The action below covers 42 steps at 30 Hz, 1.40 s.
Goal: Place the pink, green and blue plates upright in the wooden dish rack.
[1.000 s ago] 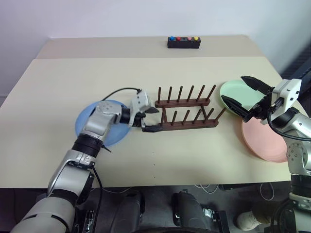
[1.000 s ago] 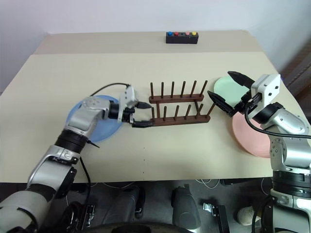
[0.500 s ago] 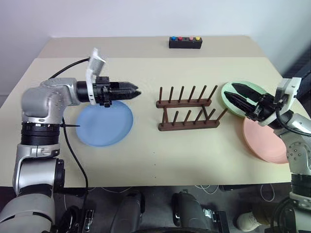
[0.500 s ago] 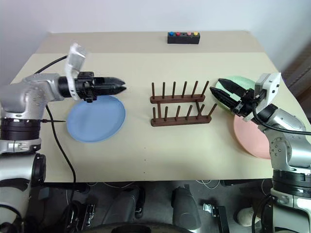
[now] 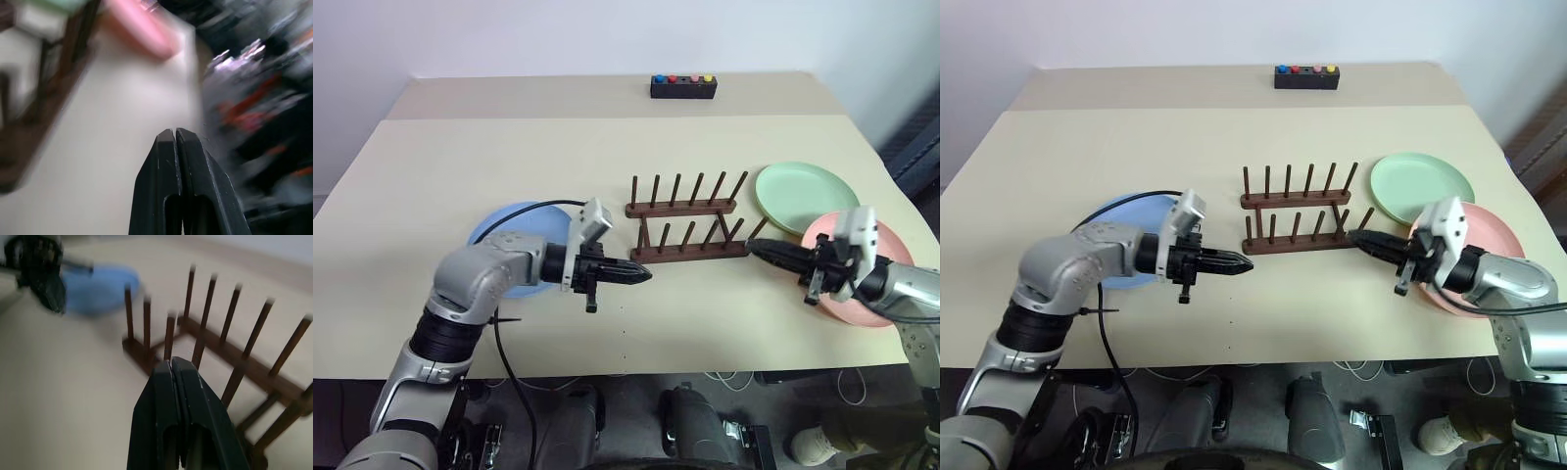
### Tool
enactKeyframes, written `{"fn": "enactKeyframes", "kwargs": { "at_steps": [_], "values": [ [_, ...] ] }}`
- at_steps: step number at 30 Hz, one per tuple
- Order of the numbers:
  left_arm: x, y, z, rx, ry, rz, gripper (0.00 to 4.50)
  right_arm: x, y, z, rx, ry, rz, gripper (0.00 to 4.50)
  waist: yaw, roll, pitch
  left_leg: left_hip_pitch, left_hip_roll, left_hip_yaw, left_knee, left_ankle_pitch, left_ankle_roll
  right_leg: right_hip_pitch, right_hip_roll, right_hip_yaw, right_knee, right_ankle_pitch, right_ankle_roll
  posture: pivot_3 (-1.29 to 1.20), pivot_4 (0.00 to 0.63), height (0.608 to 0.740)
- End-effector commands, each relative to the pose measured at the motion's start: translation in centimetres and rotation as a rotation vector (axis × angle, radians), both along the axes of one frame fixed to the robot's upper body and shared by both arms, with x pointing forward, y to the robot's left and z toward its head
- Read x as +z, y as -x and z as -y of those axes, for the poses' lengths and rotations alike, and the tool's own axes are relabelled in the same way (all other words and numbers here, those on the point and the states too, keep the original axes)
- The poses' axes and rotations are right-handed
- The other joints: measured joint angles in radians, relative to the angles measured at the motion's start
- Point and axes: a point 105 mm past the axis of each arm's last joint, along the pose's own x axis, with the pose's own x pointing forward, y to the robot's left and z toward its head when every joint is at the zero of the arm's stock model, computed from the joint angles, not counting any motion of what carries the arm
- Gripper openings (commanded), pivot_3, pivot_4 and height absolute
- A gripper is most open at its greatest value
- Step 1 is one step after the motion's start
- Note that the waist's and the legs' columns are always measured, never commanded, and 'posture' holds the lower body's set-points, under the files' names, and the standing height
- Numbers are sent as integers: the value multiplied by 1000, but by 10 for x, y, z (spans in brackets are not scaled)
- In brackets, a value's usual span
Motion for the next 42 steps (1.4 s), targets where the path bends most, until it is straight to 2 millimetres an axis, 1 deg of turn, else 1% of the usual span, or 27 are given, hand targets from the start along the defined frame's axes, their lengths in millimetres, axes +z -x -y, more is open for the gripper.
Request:
{"fn": "enactKeyframes", "kwargs": {
  "at_steps": [1,3,5,9,14,17,19,23,26,29,35,39,42],
  "values": [
    [-14,-8,4,39,-127,117,38,-16,-5,2,-26,109,26,6,1,0,0,0,0,0,0,0,0,0,0,0,0,0,0,0,150,740],
    [-21,-14,4,67,-179,170,38,-24,-8,6,-50,138,19,6,2,0,0,0,0,0,0,0,0,0,0,0,0,0,0,0,150,740],
    [-26,-23,6,115,-205,194,38,-29,-11,6,-62,168,46,6,2,0,0,0,0,0,0,0,0,0,0,0,0,0,0,0,150,740],
    [-33,-29,14,150,-230,214,38,-38,-16,7,-68,220,63,6,2,0,0,0,0,0,0,0,0,0,0,0,0,0,0,0,150,740],
    [-38,-31,20,145,-252,262,38,-47,-20,11,-77,278,73,6,0,0,0,0,0,0,0,0,0,0,0,0,0,0,0,0,150,740],
    [-39,-39,21,179,-261,277,38,-51,-30,12,-116,309,103,6,0,0,0,0,0,0,0,0,0,0,0,0,0,0,0,0,150,740],
    [-39,-44,21,193,-275,303,38,-53,-37,12,-147,319,125,6,1,0,0,0,0,0,0,0,0,0,0,0,0,0,0,0,150,740],
    [-39,-49,20,210,-278,316,38,-56,-47,12,-189,315,124,6,0,0,0,0,0,0,0,0,0,0,0,0,0,0,0,0,150,740],
    [-40,-53,18,227,-288,326,38,-58,-50,9,-185,333,136,6,1,0,0,0,-1,0,0,0,0,0,0,0,0,0,0,0,150,740],
    [-40,-61,16,244,-311,366,38,-57,-53,8,-186,328,147,6,1,0,0,0,-1,0,0,0,0,0,0,0,0,0,0,0,150,740],
    [-32,-78,20,274,-323,434,38,-57,-59,10,-190,364,166,6,0,0,0,0,-1,0,0,0,0,0,0,0,0,0,0,0,150,740],
    [-30,-81,22,274,-306,429,38,-54,-64,11,-204,369,187,6,0,0,0,0,-1,0,0,0,0,0,0,0,0,0,0,0,150,740],
    [-33,-80,22,263,-312,429,38,-52,-69,13,-219,380,205,6,0,0,0,0,-1,0,0,0,-1,0,0,0,0,0,0,0,150,740]
  ]
}}
